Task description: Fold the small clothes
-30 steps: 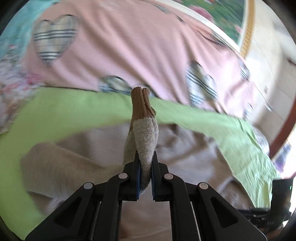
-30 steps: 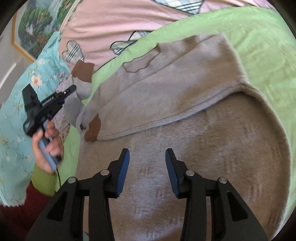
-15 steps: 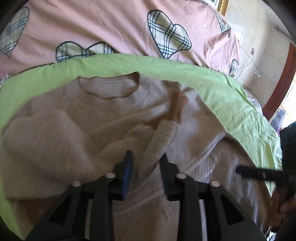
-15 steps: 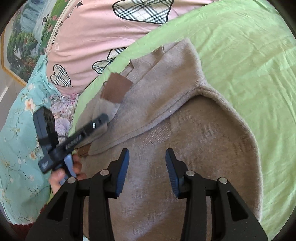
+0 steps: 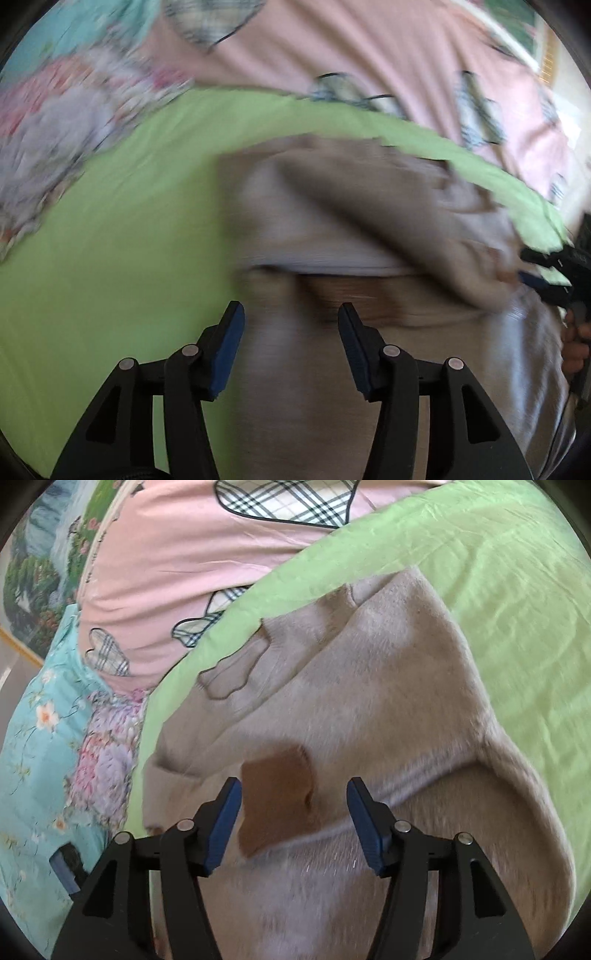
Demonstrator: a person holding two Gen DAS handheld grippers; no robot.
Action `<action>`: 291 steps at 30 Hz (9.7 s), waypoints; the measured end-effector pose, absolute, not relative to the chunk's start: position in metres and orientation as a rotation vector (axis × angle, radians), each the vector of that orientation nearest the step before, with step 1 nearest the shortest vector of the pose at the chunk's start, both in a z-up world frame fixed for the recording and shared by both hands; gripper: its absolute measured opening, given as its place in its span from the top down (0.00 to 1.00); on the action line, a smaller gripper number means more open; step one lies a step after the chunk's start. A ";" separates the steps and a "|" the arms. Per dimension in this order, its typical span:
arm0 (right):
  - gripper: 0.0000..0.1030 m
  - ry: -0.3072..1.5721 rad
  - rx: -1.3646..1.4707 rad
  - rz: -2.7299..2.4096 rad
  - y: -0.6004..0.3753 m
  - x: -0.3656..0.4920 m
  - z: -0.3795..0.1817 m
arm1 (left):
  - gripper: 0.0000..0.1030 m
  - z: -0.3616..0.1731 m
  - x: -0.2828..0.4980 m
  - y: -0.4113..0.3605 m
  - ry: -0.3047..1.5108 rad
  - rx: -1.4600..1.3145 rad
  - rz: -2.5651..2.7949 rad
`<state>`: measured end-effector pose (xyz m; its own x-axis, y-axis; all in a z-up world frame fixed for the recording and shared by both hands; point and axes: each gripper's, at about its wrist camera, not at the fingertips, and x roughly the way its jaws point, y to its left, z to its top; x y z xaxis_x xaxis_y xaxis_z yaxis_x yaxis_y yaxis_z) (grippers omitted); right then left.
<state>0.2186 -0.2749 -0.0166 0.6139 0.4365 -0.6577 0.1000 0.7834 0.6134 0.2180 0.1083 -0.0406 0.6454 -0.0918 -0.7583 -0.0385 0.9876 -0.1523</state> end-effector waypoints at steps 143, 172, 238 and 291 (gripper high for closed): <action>0.54 0.936 0.671 0.468 -0.348 -0.068 -0.044 | 0.78 -0.093 -0.026 0.101 1.147 -0.485 -0.571; 0.91 0.662 0.655 0.495 -0.355 0.058 0.045 | 0.95 0.035 0.128 0.128 0.639 -0.499 -0.546; 0.53 0.764 0.420 0.162 -0.323 0.237 0.004 | 0.71 -0.035 0.281 0.124 0.821 -0.576 -0.226; 0.48 0.775 0.590 0.320 -0.260 0.093 -0.010 | 0.92 -0.064 0.180 0.125 0.768 -0.823 -0.079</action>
<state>0.0932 -0.2600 -0.0097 0.6784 0.4764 -0.5593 -0.0580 0.7937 0.6056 0.1802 0.1251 -0.0642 0.7322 -0.3469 -0.5861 -0.2211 0.6929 -0.6863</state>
